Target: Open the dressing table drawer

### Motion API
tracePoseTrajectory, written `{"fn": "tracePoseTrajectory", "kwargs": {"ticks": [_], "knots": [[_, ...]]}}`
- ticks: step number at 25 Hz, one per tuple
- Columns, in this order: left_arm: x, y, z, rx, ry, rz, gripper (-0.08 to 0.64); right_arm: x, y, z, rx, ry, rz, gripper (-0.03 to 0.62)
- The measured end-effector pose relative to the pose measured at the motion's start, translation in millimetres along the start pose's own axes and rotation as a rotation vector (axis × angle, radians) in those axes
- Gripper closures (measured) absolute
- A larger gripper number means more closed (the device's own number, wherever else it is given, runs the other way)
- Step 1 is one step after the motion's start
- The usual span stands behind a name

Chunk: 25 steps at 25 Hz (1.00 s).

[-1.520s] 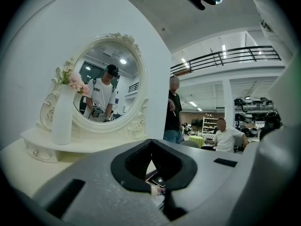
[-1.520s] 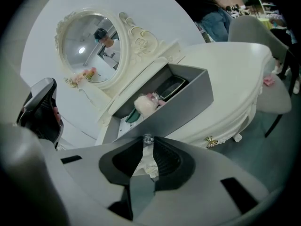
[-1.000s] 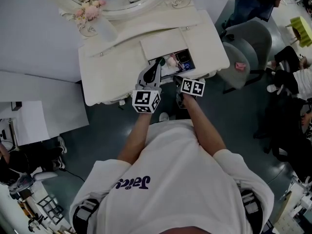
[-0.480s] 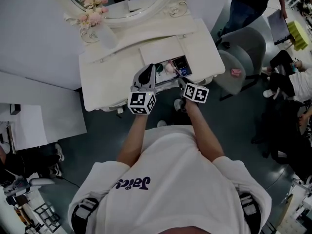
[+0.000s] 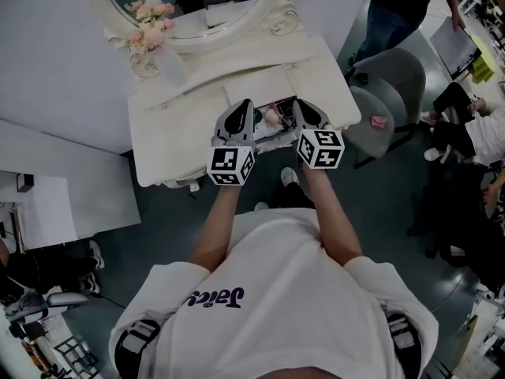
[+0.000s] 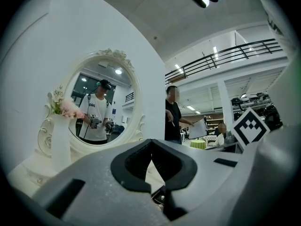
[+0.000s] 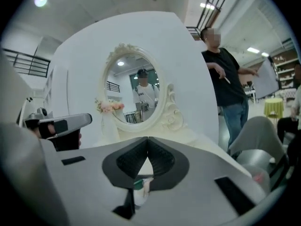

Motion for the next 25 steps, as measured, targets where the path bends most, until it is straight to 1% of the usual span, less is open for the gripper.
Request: {"fn": "tracePoseTrajectory", "kwargs": {"ticks": [5,8,15,25], "knots": [[-6,19,3,-0.025,0.006,0.024,0.545,20,50,-19,-0.105,-0.039,-0.170,0.583],[-6,29,5,-0.033,0.026,0.034,0.545,29,69,-25,-0.145,-0.042,-0.221,0.583],[-7,51,8,-0.058,0.054,0.072,0.545,36,92,-26,-0.190,-0.019,-0.239,0.583],[-1,54,9,-0.060,0.071,0.085,0.545,41,101,-21,-0.211,-0.001,-0.240,0.583]]}}
Point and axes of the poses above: the fingertips, and each gripper's own axes: z forward along the fingers, x to its left, y out of its top, the point moved 2 cm from there along -z, backward along the fingers, and after that the axes turned 10 degrees about x, right-handed, at the moved point
